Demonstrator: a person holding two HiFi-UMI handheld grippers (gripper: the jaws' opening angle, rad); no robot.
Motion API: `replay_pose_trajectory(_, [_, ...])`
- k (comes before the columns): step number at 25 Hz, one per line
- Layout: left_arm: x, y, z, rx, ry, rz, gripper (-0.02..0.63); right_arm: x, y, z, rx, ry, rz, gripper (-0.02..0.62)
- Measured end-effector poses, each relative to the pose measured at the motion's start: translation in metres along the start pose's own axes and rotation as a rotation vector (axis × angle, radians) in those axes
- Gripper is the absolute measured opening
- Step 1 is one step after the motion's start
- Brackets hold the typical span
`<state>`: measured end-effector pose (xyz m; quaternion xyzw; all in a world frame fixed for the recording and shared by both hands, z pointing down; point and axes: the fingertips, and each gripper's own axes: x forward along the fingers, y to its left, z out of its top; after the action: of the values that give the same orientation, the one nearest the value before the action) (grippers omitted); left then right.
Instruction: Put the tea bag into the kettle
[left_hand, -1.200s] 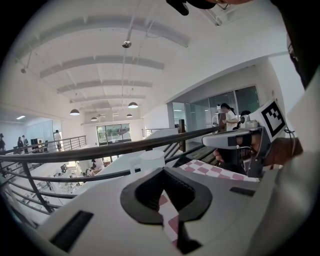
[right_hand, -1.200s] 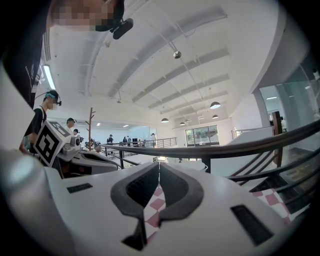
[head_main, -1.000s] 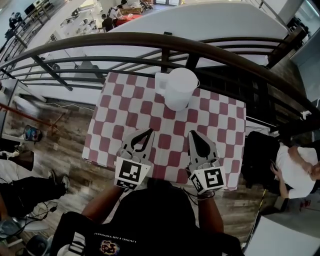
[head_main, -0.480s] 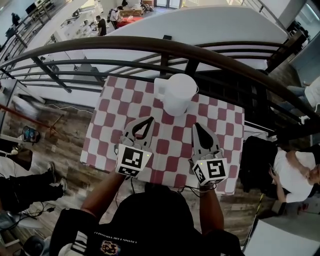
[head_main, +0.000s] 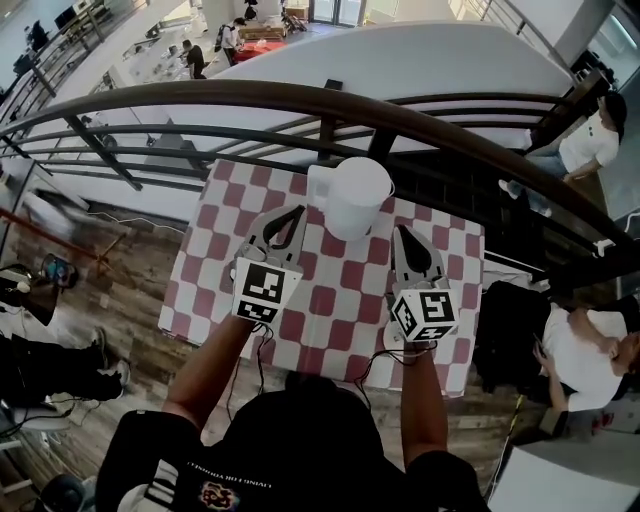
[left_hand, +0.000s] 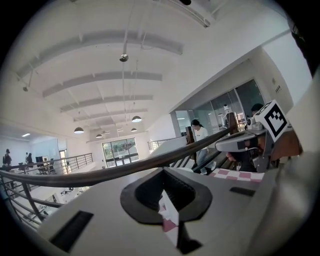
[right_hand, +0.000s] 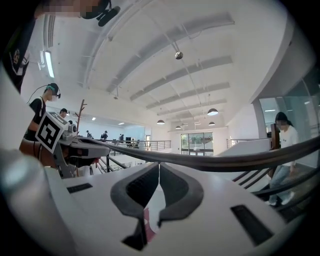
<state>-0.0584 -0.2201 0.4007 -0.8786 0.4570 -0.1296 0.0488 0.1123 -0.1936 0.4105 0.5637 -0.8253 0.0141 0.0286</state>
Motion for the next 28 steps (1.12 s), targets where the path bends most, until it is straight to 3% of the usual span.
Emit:
replay_pose_trajectory(17, [0.067, 0.026, -0.022, -0.049, 0.021, 0.018, 0.000, 0.069, -0.022, -0.008, 0.042, 0.015, -0.006, 0.012])
replay_pose_trajectory(28, [0.107, 0.032, -0.053, -0.116, 0.090, 0.025, 0.000, 0.088, -0.045, -0.027, 0.054, 0.069, -0.028, 0.012])
